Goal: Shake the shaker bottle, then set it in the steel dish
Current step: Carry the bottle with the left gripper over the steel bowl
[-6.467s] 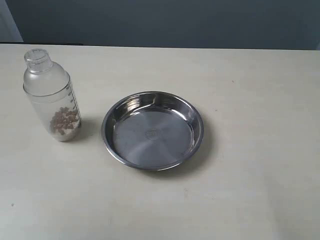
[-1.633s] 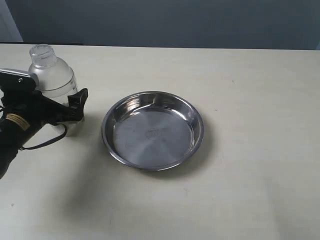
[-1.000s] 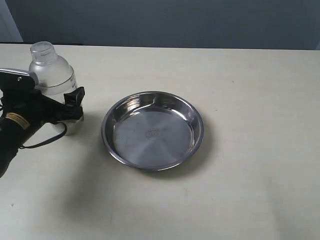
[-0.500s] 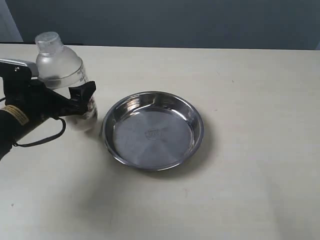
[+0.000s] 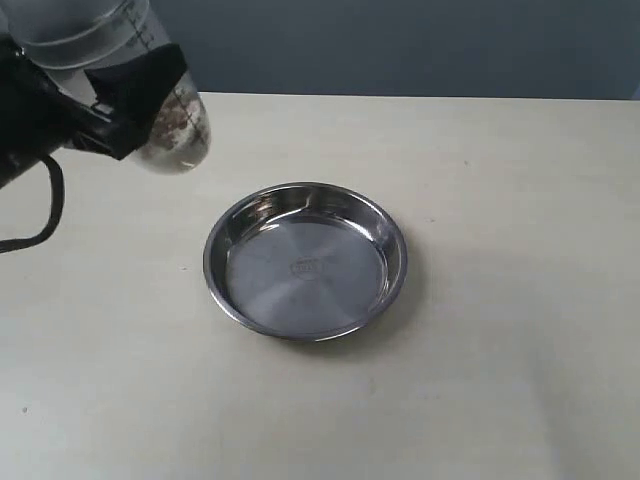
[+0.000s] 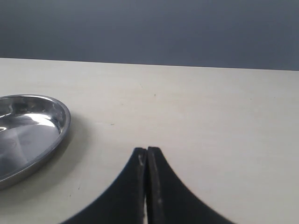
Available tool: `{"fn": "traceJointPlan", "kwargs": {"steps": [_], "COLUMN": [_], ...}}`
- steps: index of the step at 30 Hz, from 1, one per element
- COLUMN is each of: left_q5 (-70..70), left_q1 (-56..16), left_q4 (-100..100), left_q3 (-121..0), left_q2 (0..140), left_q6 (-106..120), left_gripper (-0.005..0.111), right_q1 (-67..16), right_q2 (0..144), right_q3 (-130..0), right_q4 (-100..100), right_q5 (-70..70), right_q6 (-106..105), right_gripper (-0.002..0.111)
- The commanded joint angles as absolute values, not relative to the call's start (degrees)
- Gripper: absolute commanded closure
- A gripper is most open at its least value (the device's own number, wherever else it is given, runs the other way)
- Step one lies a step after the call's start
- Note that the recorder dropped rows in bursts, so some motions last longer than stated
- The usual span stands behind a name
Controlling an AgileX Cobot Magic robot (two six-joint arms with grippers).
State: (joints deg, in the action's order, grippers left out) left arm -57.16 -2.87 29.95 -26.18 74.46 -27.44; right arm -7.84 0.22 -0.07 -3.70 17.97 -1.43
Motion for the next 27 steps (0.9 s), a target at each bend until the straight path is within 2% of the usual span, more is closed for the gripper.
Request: {"fn": "traceJointPlan", "kwargs": {"steps": [1, 5, 9, 10, 12, 14, 17, 20, 22, 23, 24, 26, 27], "left_q5": [-59.3, -48.6, -64.7, -63.1, -47.2, -39.1, -44.3, -49.5, -35.5, -33.6, -37.9, -53.3, -49.5], "left_q1": [-3.0, -5.9, -9.3, -9.7, -11.9, -15.3, -17.4, -17.4, -18.8, -19.5, -19.5, -19.5, -19.9], "left_q4": [36.8, 46.2, 44.2, 43.6, 41.7, 42.5, 42.2, 39.8, 34.8, 34.1, 34.8, 35.8, 35.3], "left_q3": [-28.2, -27.1, -29.8, -31.9, -35.9, -34.3, -34.6, -40.8, -41.9, -38.0, -36.8, -38.6, -41.4], "left_q2": [70.0, 74.1, 74.0, 72.6, 70.9, 75.8, 81.9, 76.2, 78.0, 85.8, 89.7, 85.9, 81.7], "left_q6": [-34.6, -40.4, -40.6, -39.2, -38.3, -37.7, -37.2, -34.2, -32.6, -32.5, -36.5, -35.5, -33.1], "left_gripper": [0.106, 0.106, 0.106, 0.106, 0.106, 0.106, 0.106, 0.106, 0.106, 0.106, 0.106, 0.106, 0.106], "right_q1": [-8.1, -8.1, -8.1, -8.1, -8.1, -8.1, -8.1, -8.1, -8.1, -8.1, -8.1, -8.1, -8.1], "right_q2": [0.0, 0.0, 0.0, 0.0, 0.0, 0.0, 0.0, 0.0, 0.0, 0.0, 0.0, 0.0, 0.0], "right_q3": [0.0, 0.0, 0.0, 0.0, 0.0, 0.0, 0.0, 0.0, 0.0, 0.0, 0.0, 0.0, 0.0], "right_q4": [-3.6, -3.6, -3.6, -3.6, -3.6, -3.6, -3.6, -3.6, -3.6, -3.6, -3.6, -3.6, -3.6], "right_q5": [17.5, 17.5, 17.5, 17.5, 17.5, 17.5, 17.5, 17.5, 17.5, 17.5, 17.5, 17.5, 17.5], "right_q6": [-1.5, -1.5, -1.5, -1.5, -1.5, -1.5, -1.5, -1.5, -1.5, -1.5, -1.5, -1.5, -1.5], "right_gripper": [0.109, 0.109, 0.109, 0.109, 0.109, 0.109, 0.109, 0.109, 0.109, 0.109, 0.109, 0.109, 0.109]}}
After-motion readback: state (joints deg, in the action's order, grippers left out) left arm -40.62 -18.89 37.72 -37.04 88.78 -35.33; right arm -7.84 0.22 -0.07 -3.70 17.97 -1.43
